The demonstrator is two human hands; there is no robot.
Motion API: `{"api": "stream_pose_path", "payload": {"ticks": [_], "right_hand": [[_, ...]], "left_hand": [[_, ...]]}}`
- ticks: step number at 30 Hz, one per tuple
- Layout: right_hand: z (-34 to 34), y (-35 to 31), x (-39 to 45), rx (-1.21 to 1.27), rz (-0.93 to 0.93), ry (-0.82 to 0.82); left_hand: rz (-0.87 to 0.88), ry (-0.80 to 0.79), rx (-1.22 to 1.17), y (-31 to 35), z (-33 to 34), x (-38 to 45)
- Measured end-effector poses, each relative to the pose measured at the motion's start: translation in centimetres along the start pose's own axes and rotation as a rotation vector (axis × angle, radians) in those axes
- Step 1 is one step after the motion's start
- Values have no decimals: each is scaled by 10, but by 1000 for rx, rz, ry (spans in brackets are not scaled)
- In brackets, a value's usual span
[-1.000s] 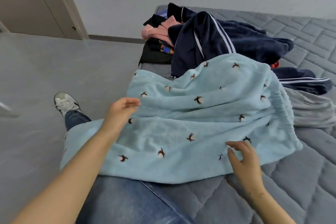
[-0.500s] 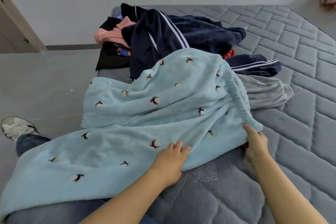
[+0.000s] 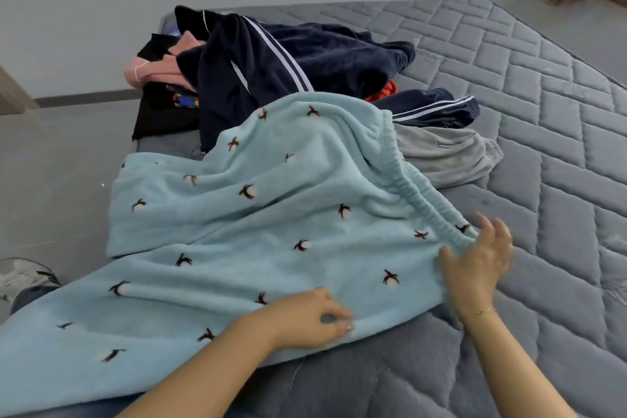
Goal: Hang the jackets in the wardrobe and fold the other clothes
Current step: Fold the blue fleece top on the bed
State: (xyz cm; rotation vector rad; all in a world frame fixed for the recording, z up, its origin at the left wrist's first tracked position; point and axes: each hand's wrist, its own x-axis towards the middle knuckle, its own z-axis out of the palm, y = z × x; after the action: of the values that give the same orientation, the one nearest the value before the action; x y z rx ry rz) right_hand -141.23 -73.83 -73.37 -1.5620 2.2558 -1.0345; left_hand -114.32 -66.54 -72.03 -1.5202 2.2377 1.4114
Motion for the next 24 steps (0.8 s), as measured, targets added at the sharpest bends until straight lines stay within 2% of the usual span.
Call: {"api": "stream_pose_path", "payload": {"ticks": [1,3,7,11,14,18,21,24], "right_hand": [[4,-10,3,-30,-126,-26],[15,-37,13,12,-311,-131],[50,-104,41,84,-503,-340],[88,-162,82,56,-637,-428],[109,-191,117,-27,-670,-428],[129,-212,158,-140,-630,-400],[139,-215,181,-281,-539,-533],[145,-210,186,-506,-460,-684]], "left_hand": [[-2,67,-82,-2,-12,-2],[-15,298,-216,-9,-43,-5],[-83,754,-343,-34,-116,-10],[-187,989,-341,-71,-175,-8],[-321,1003,-220,-103,-199,3],[-426,904,-89,-137,-212,17],[-500,774,8,-159,-221,24],[-517,709,281,-169,-218,26]]}}
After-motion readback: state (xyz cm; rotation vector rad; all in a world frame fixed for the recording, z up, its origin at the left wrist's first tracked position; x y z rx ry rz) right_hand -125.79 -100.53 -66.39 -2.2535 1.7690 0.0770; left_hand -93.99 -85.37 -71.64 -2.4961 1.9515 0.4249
